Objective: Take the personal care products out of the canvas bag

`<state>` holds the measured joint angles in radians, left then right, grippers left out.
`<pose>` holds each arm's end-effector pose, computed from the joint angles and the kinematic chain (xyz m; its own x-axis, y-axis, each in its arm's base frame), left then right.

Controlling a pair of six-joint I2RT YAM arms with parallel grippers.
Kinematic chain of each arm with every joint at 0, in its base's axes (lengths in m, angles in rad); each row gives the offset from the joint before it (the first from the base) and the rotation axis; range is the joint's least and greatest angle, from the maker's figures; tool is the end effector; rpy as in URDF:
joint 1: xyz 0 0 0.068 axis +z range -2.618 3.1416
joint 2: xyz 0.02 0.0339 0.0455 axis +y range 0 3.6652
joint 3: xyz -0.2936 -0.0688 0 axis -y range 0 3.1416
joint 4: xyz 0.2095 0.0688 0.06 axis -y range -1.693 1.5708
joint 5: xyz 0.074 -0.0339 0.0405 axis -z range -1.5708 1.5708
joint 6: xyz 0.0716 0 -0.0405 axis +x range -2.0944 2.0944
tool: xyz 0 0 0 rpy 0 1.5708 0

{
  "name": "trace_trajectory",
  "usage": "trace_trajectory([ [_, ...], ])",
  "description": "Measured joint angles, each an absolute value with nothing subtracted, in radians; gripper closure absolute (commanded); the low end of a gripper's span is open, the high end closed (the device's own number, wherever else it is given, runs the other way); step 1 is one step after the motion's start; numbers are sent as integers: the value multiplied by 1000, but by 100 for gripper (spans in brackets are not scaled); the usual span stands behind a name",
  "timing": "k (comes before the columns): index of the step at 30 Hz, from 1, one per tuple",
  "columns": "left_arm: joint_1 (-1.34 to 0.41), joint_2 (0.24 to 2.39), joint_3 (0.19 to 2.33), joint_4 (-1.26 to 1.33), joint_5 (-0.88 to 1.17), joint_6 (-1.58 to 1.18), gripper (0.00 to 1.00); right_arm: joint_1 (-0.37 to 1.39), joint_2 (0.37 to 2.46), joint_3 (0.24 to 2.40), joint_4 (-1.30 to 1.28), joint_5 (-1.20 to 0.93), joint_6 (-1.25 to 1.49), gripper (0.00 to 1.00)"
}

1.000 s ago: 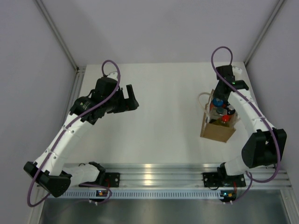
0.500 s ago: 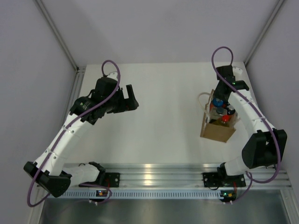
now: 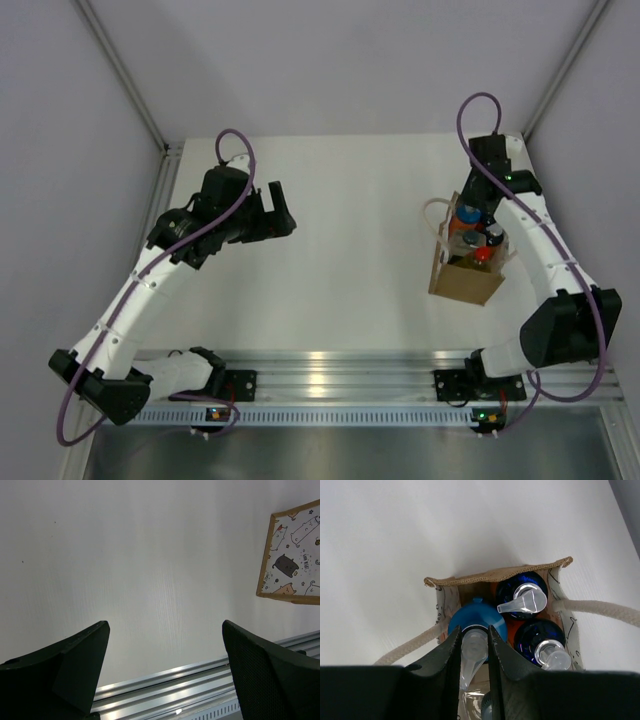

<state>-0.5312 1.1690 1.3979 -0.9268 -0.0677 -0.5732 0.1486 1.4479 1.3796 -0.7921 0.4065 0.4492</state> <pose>0.1810 -0.1007 0.3962 -0.7154 -0.2073 -0.6673 0.0866 0.9213 -0.3790 0.2893 0.0147 0.3445 -0.6237 0.3099 -0.7176 0.4328 0.9014 0.0132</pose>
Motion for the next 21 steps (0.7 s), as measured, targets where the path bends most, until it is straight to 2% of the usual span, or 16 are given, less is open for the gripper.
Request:
trace_trajectory([
  [12,-531,1165,1398,-926,-67,-573,2,195,1407,1519,-849,424,350,100],
  [21,-531,1156,1398,-927,-68,-572,1,233,1407,1722,-948,439,312,100],
])
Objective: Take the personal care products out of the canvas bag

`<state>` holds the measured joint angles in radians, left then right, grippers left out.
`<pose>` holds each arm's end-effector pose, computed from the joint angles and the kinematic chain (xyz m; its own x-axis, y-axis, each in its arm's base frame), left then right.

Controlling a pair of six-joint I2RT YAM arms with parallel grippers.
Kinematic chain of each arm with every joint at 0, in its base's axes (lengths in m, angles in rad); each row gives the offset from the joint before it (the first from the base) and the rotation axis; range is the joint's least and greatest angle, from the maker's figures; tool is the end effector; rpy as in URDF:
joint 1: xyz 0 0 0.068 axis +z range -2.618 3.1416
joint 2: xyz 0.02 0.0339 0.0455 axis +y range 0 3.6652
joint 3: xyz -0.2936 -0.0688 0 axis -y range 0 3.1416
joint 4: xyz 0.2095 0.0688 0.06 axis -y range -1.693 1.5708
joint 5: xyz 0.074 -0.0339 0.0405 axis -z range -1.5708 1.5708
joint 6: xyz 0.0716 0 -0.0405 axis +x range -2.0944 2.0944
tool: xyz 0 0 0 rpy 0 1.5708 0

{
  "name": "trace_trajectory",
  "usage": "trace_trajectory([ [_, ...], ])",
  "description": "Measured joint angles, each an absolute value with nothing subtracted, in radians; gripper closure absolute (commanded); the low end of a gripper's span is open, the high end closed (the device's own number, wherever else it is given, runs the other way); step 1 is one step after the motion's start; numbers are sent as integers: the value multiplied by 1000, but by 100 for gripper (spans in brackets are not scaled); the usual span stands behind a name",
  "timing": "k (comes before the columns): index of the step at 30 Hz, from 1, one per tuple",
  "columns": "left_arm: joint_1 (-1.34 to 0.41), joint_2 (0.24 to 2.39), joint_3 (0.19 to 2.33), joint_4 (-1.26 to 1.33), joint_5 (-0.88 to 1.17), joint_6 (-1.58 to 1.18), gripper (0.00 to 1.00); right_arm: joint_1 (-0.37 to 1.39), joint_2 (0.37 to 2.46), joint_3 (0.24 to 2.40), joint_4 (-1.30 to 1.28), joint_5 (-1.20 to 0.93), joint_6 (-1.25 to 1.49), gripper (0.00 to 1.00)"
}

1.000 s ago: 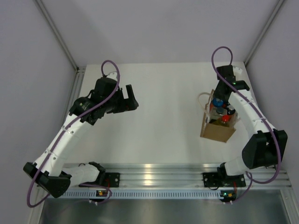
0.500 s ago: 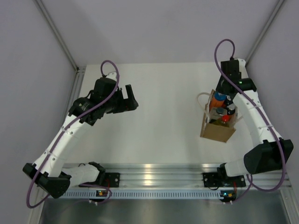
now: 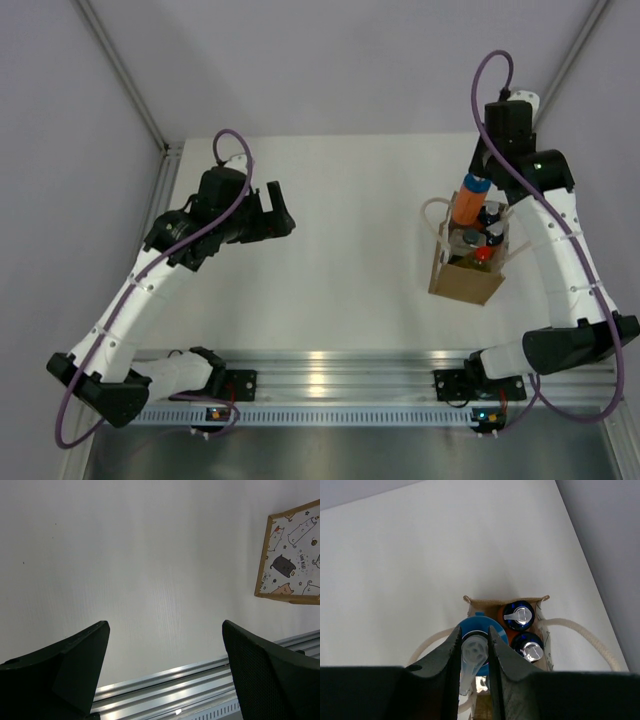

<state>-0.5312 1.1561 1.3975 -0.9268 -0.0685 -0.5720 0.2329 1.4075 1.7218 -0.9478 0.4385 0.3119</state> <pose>0.1778 -0.0988 0.3985 -0.7077 -0.2105 -0.6744 0.0911 0.9194 -0.3826 0.2647 0.0315 0.4428 -0.5102 0.1645 -0.8442 0.2948 0.9555 0.0081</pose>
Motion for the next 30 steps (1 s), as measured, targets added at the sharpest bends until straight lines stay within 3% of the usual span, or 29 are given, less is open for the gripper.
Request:
trace_trajectory([
  [20,-531,1136,1383,-926,-80,-572,2,371,1522,2125,-1071,443,230,100],
  [30,-531,1112,1372,-926,-99,-572,1,502,1616,2214,-1071,403,228,100],
])
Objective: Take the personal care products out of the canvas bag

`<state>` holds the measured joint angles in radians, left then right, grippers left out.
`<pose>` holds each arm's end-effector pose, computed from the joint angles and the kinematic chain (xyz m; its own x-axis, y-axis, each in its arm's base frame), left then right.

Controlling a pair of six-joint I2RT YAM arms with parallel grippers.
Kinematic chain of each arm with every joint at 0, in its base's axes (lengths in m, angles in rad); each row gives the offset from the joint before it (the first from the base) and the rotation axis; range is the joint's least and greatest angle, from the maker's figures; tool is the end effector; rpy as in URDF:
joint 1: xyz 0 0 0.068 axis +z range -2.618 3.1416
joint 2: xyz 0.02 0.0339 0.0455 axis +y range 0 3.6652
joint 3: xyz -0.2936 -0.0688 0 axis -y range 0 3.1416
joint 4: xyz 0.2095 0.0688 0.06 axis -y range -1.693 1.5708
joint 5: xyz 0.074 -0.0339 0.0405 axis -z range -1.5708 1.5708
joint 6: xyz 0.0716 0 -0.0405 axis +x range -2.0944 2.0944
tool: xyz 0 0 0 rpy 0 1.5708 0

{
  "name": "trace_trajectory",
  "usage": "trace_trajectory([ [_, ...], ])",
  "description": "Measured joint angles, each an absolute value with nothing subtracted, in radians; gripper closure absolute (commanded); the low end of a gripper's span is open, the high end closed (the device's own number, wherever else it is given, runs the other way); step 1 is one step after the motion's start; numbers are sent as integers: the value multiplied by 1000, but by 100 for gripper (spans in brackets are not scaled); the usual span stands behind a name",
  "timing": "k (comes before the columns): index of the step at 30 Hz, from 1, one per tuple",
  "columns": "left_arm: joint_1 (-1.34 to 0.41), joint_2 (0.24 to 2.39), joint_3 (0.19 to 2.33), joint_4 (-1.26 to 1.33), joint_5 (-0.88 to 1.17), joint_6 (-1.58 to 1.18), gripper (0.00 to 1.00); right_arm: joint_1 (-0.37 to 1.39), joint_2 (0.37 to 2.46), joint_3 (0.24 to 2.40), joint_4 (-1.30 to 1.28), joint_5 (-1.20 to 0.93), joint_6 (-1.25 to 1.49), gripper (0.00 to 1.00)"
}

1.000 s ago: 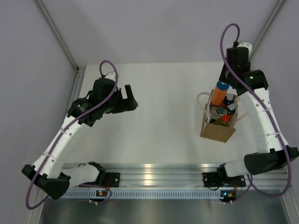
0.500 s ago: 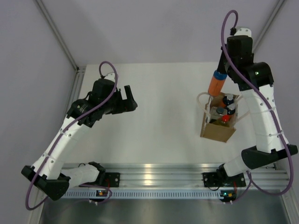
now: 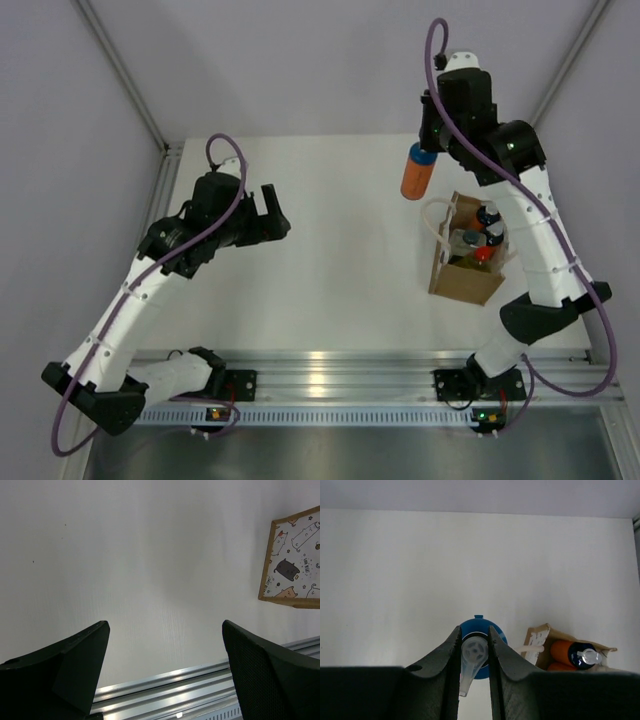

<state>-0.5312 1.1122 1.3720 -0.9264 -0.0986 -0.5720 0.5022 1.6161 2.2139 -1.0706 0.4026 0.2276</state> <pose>0.1685 -0.0908 0.3988 -0.6850 -0.2223 -0.6938 0.0792 0.9239 -0.3743 0.2740 0.1185 0.5106 -0.4198 0.0063 -0.9076 -0.0435 0.9987 0.0271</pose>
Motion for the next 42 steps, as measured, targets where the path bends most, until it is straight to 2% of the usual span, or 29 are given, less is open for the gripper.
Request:
trace_trajectory([
  [5,-531,1090,1363,-926,-107,-572,2,582,1670,2195,-1047,390,231,100],
  [13,-531,1047,1335,-926,-128,-572,1,666,1689,2000,-890,362,240,100],
  [24,-531,1023,1316,-926,-141,-573,1,674,1796,1795,-612,316,226,100],
  [34,-531,1003,1313,-927,-142,-573,1,674,1894,1747,-538,301,205,100],
  [38,-531,994,1306,-927,-142,-572,1,674,1894,1726,-529,292,208,61],
  [40,-531,993,1301,-927,-143,-572,1,674,1894,1724,-508,290,213,56],
  [42,-531,993,1299,-927,-143,-572,1,674,1893,1721,-487,289,213,44],
])
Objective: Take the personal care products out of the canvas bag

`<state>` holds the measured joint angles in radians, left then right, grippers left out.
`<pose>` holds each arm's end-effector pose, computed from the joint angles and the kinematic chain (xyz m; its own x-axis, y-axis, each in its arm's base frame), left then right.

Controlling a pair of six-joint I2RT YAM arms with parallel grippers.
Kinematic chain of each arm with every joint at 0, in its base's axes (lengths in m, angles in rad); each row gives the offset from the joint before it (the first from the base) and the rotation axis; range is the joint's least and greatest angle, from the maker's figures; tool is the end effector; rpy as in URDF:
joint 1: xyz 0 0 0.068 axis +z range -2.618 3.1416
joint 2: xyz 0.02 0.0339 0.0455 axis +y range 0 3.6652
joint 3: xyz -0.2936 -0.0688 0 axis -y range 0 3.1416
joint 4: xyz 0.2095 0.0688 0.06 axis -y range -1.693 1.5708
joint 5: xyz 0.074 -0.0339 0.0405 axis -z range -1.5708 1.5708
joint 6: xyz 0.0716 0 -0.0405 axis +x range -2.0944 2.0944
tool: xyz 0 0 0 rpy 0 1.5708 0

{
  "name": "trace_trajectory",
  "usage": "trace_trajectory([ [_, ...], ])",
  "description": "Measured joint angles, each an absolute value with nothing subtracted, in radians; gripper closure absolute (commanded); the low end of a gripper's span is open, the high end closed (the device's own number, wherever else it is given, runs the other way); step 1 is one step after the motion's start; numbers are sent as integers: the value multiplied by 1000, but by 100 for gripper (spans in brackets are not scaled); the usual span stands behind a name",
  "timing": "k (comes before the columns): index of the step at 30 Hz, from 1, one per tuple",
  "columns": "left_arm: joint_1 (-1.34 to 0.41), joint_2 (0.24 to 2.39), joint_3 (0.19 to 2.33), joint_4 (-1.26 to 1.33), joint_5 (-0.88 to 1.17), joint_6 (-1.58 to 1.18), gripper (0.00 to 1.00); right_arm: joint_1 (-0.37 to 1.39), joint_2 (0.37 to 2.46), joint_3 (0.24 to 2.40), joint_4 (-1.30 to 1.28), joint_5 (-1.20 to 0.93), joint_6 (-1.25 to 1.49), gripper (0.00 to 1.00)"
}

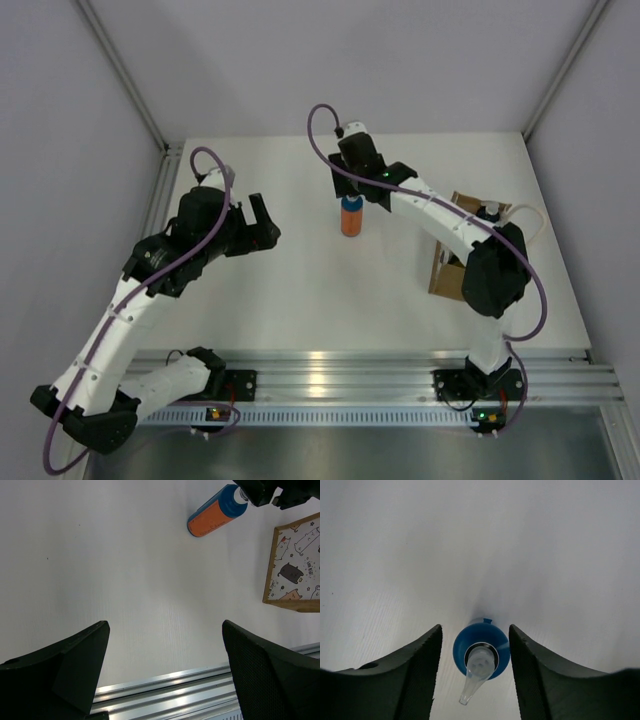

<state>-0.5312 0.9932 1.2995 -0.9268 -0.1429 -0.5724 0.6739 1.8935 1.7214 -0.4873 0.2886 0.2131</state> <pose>0.1424 -0.0719 0.3956 -0.6389 -0.2465 -0.7288 0.0660 0.9263 -0.3711 0.3585 0.2602 0.3278 -0.5572 -0.1856 -0.8094 -0.3117 0.9502 -0.0033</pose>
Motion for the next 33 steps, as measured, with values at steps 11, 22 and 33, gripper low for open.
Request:
trace_trajectory([
  [11,-531,998,1299,-927,-142,-556,1,615,1749,1708,-580,321,268,53],
  [22,-531,1056,1298,-926,-127,-537,1,132,1341,1567,-906,381,341,59],
  [33,-531,1071,1295,-927,-87,-515,2,-47,1332,1446,-992,332,390,58],
])
